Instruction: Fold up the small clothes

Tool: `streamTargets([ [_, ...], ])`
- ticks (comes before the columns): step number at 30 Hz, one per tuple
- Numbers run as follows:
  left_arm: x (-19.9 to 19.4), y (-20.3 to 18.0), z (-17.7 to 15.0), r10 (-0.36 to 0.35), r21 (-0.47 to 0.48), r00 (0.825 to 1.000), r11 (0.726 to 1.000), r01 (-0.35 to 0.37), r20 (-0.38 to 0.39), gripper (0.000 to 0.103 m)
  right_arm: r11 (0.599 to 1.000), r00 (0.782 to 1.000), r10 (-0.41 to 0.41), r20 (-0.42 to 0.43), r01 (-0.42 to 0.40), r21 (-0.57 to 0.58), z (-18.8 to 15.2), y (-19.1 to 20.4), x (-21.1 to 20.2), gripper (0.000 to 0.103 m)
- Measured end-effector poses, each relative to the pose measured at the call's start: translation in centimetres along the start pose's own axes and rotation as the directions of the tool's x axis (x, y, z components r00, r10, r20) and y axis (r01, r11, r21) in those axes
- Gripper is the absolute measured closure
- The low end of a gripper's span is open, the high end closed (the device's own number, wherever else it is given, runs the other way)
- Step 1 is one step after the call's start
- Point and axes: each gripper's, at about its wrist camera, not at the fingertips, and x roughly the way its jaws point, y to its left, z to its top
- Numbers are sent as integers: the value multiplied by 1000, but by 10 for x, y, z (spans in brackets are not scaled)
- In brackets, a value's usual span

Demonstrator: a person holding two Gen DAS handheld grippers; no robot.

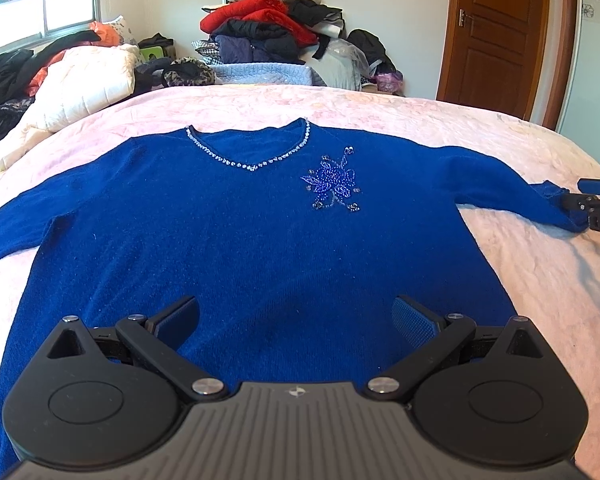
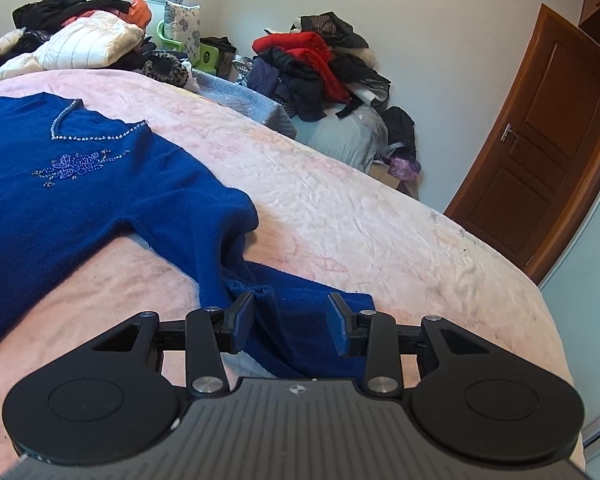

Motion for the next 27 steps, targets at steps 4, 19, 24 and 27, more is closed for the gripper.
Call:
streamTargets([
  [4,0,-2,2,-14,2,1000,1000,14,5,0,999,999,12,-43,-13,-35,-5,5,12,60],
  [19,76,-25,98,-659,-439,752,670,599,19,0,1000,989,10,146,-14,24,12,28,-7,99],
  [24,118,-72,110,-765,-541,642,558,629,-42,0,999,986,49,162,-52,10,6,53,-10,99],
  [27,144,-89,102,-770,-625,630,542,561,-102,6,999,984,41,175,-40,-7,5,62,-12,99],
])
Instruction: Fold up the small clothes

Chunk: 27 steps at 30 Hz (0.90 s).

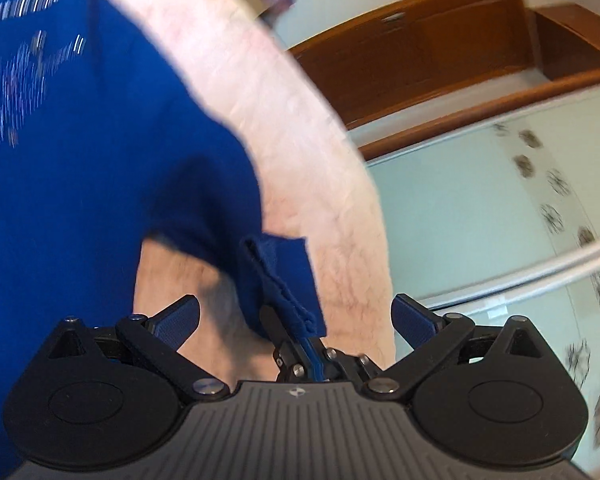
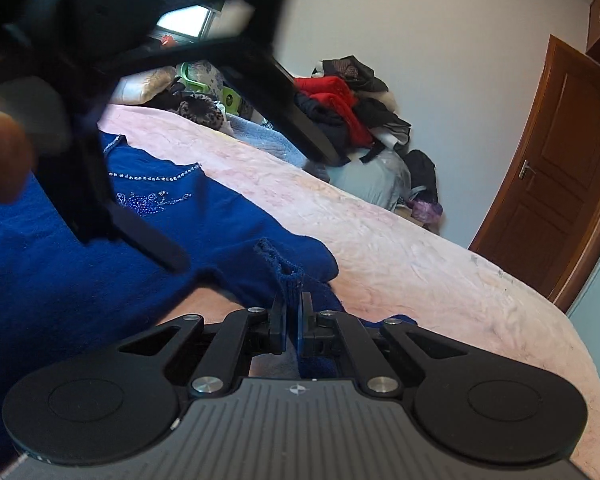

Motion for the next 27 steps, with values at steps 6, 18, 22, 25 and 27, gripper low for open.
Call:
streamTargets([
  [6,30,6,-5,36,-36,998,999,-38,-60,60,1000,1000,15,16,-15,-18,0,9,-3,99],
  [18,27,20,3,67,-93,997,993,-71,-45,86,999,999,39,-20,-39,0,-7,10,-8,79],
  [22,29,21,6,101,-61,994,993,-103,-35,99,996,999,43,-14,-42,75,-8,-3,-24,75],
  [25,30,11,6,93,-15,995,996,-93,-30,99,902,991,132,-18,-113,417,-9,-44,-30,58],
  [27,25,1,8,69,23,998,997,-69,-10,99,727,977,215,-9,-154,669,-18,-76,-27,40],
])
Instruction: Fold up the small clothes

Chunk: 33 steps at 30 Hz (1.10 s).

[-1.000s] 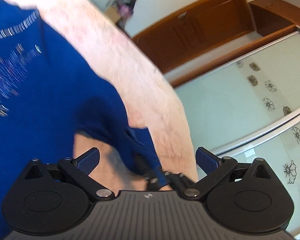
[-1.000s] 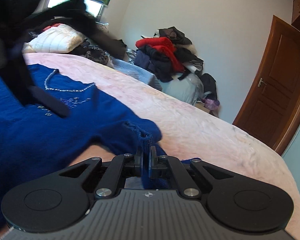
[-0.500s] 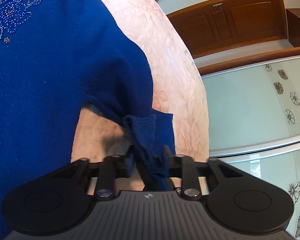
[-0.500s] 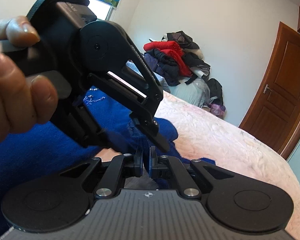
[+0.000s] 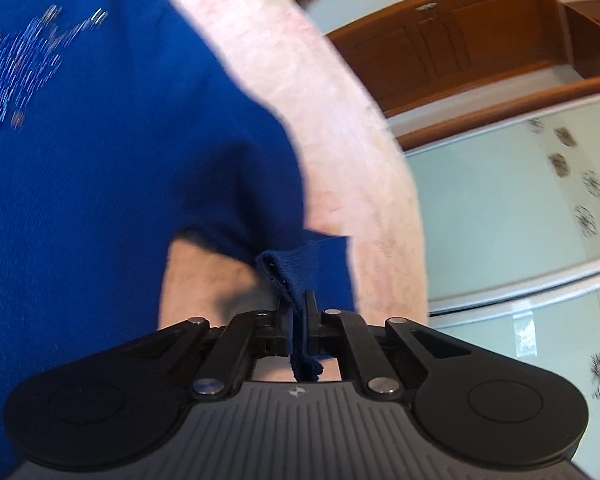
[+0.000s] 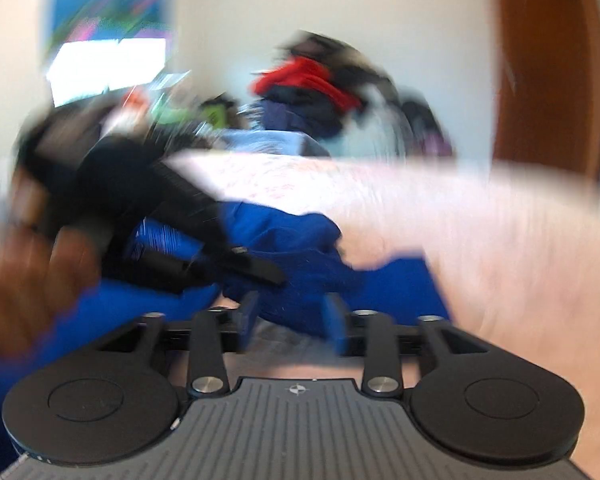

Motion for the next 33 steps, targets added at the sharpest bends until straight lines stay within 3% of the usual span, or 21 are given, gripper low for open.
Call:
streamTargets([
  [3,-21,-12,8,-26,54,998,998,23,57,99,955,991,134,-7,-127,268,4,-28,1,39],
  [7,-64,-16,19,-59,121,991,992,44,122,99,886,973,228,39,-224,405,2,-41,6,39],
  [9,-88,-13,22,-61,141,985,989,38,161,99,829,958,282,53,-271,489,-1,-48,15,37],
  [10,-97,-10,24,-63,138,983,990,39,173,99,772,947,318,46,-287,567,-2,-58,27,37],
  [11,-106,-8,26,-63,138,980,990,37,189,99,688,930,365,39,-297,663,-4,-67,40,37],
  [13,-120,-4,29,-61,139,973,990,30,221,99,523,879,473,56,-331,786,-12,-74,70,37],
  [14,-127,-2,30,-67,133,971,990,37,228,99,500,869,492,46,-326,802,-16,-69,78,36],
  [17,-138,-7,33,-95,139,962,988,60,254,99,519,866,500,-1,-299,801,-28,-41,91,36],
  [23,-179,-9,40,-130,166,943,983,82,305,99,418,858,512,35,-285,863,-49,-25,99,24],
  [28,-217,5,38,-130,153,923,985,78,363,99,389,891,445,86,-279,878,-48,-23,106,31],
  [32,-243,24,32,-103,123,907,991,57,409,99,441,919,391,49,-233,867,-45,-16,113,48],
  [33,-250,30,30,-96,119,902,992,50,420,99,453,924,380,41,-225,863,-45,-15,114,58],
])
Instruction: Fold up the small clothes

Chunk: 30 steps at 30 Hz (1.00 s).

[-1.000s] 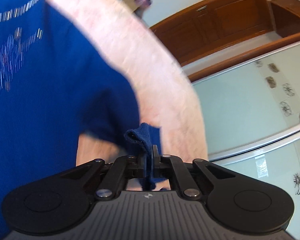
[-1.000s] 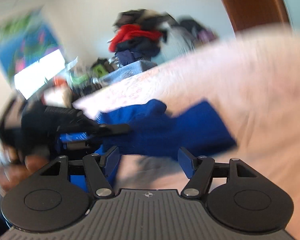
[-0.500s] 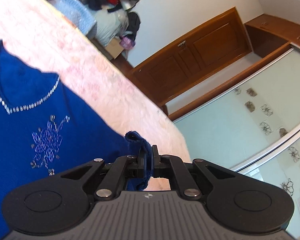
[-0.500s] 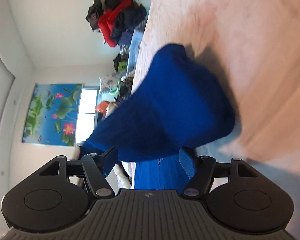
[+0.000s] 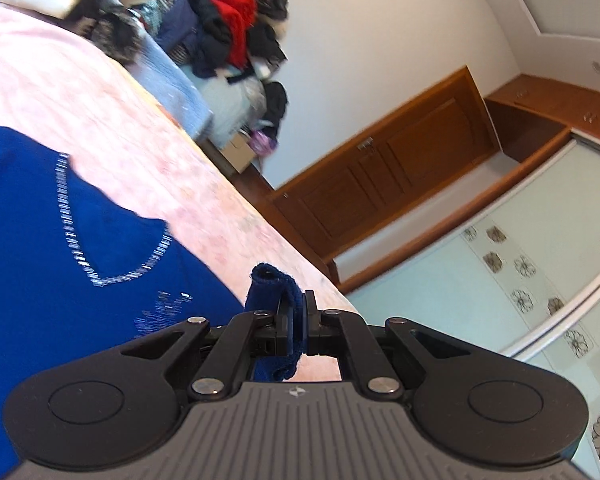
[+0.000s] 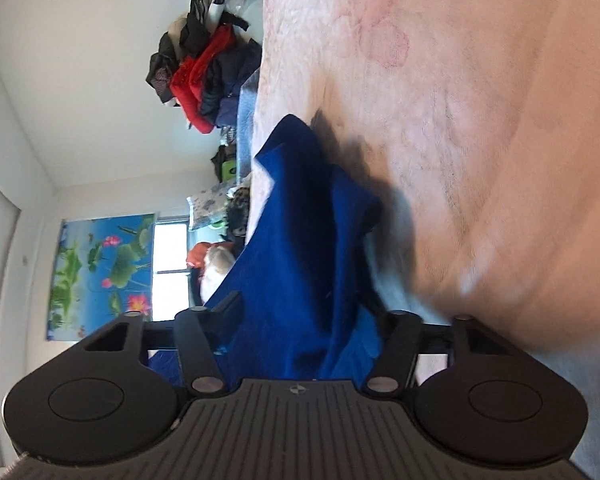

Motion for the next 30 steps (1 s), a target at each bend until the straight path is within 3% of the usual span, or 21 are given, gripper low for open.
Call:
streamTargets([
  [1,-6,5,1,10,-1,1000,1000,-10,10,99,1000,1000,-8,-1,8,-7,2,0,2,64],
  [8,-31,41,31,127,-4,987,992,-127,96,99,999,1000,-15,-2,15,-52,11,10,27,66],
  [10,-28,50,42,166,3,981,986,-168,102,99,997,999,-38,2,38,-67,13,14,36,71],
  [15,-26,68,56,233,12,967,972,-236,101,99,996,999,-50,-5,50,-72,12,16,43,71],
  [21,-40,112,66,299,-82,939,954,-289,167,99,999,999,-30,31,31,-33,17,14,40,71],
  [25,-32,150,68,392,-125,910,918,-377,132,99,999,998,-50,30,50,-11,17,8,45,72],
  [30,-27,176,72,426,-173,898,898,-405,108,99,996,994,-91,-53,90,-14,2,12,50,70],
])
